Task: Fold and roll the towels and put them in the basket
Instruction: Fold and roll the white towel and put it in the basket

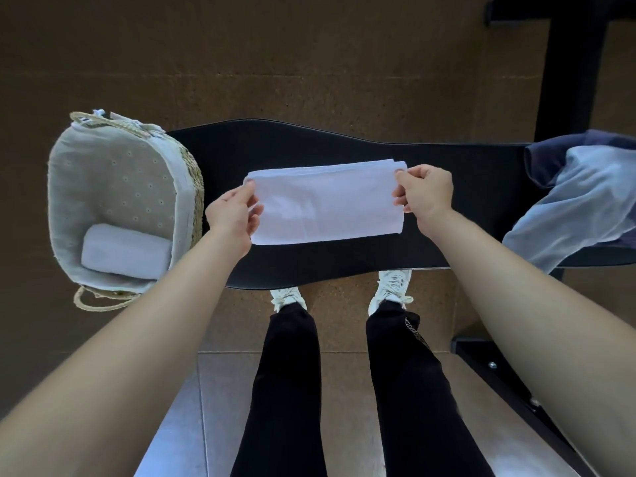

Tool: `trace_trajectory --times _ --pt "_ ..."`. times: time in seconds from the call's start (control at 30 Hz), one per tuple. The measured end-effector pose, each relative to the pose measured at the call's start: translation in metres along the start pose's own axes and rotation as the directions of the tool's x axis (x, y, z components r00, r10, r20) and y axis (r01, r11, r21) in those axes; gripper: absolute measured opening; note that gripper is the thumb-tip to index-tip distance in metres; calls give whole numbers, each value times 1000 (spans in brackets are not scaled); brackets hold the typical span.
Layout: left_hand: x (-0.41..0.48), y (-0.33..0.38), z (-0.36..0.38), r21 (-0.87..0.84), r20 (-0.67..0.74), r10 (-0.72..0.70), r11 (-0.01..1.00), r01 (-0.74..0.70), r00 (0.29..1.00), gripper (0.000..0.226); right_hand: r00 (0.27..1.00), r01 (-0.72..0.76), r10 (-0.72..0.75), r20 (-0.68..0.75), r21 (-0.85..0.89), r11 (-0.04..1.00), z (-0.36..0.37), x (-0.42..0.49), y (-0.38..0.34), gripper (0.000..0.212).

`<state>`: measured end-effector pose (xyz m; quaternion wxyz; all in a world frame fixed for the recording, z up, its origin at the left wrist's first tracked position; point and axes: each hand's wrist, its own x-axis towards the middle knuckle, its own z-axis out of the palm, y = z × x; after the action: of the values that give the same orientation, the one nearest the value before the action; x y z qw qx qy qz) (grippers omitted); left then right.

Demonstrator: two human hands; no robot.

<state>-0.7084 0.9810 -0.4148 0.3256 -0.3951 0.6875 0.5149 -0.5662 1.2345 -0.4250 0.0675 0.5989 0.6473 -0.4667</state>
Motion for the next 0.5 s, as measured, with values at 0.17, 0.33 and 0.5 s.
trace_trajectory --times 0.17,0.33,0.5 --pt "20 -3 -1 108 -48 158 983 -152 986 44 999 21 -22 -31 -54 998 7 12 5 40" --pt "20 -43 -14 422 -66 222 890 -174 973 52 999 -34 38 19 -148 988 6 -4 41 48" --pt "17 -72 -24 473 -59 149 875 -104 987 44 993 -49 64 100 -147 988 9 -22 73 39"
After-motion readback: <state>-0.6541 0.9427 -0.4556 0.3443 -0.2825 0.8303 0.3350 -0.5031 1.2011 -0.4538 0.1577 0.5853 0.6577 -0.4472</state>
